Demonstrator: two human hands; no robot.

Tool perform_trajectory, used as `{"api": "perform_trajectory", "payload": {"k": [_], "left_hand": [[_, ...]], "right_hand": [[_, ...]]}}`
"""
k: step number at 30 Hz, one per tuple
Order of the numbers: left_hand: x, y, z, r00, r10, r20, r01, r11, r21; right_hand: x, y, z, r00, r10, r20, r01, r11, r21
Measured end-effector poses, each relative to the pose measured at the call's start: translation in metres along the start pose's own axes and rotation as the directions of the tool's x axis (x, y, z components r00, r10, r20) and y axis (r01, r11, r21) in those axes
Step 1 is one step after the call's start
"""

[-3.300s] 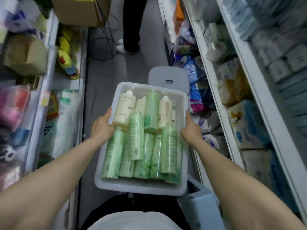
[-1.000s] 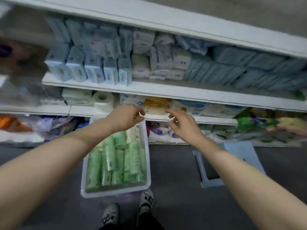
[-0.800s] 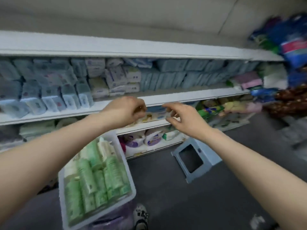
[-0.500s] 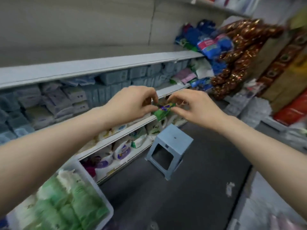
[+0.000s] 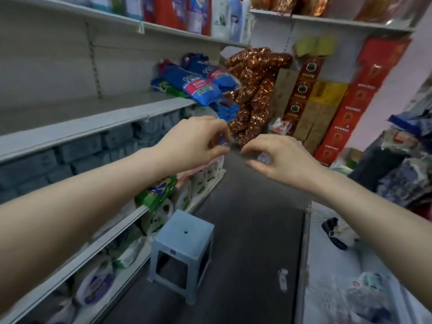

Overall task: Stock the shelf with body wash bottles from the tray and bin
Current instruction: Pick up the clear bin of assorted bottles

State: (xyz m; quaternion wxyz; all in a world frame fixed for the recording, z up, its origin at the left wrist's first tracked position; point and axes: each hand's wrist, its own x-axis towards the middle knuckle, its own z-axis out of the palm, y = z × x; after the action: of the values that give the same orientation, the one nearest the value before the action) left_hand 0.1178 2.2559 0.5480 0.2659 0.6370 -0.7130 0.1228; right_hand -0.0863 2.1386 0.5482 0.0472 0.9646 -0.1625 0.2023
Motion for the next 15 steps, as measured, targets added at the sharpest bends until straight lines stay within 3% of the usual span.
{"api": "perform_trajectory", "payload": {"k": [7, 15], "left_hand": [[0.144, 0.015, 0.068, 0.995, 0.053, -0.086, -0.059, 0.996, -0.069], [0.271, -0.008, 0.158, 0.995, 0.076, -0.065, -0.082, 0.992, -0.095]], "right_hand": [[0.01, 0.151, -0.011, 0.995, 0.104, 0.004, -0.103, 0.993, -0.059], [0.045, 0.289, 0.019, 0.983, 0.184, 0.028, -0.182, 0.981, -0.064]]}}
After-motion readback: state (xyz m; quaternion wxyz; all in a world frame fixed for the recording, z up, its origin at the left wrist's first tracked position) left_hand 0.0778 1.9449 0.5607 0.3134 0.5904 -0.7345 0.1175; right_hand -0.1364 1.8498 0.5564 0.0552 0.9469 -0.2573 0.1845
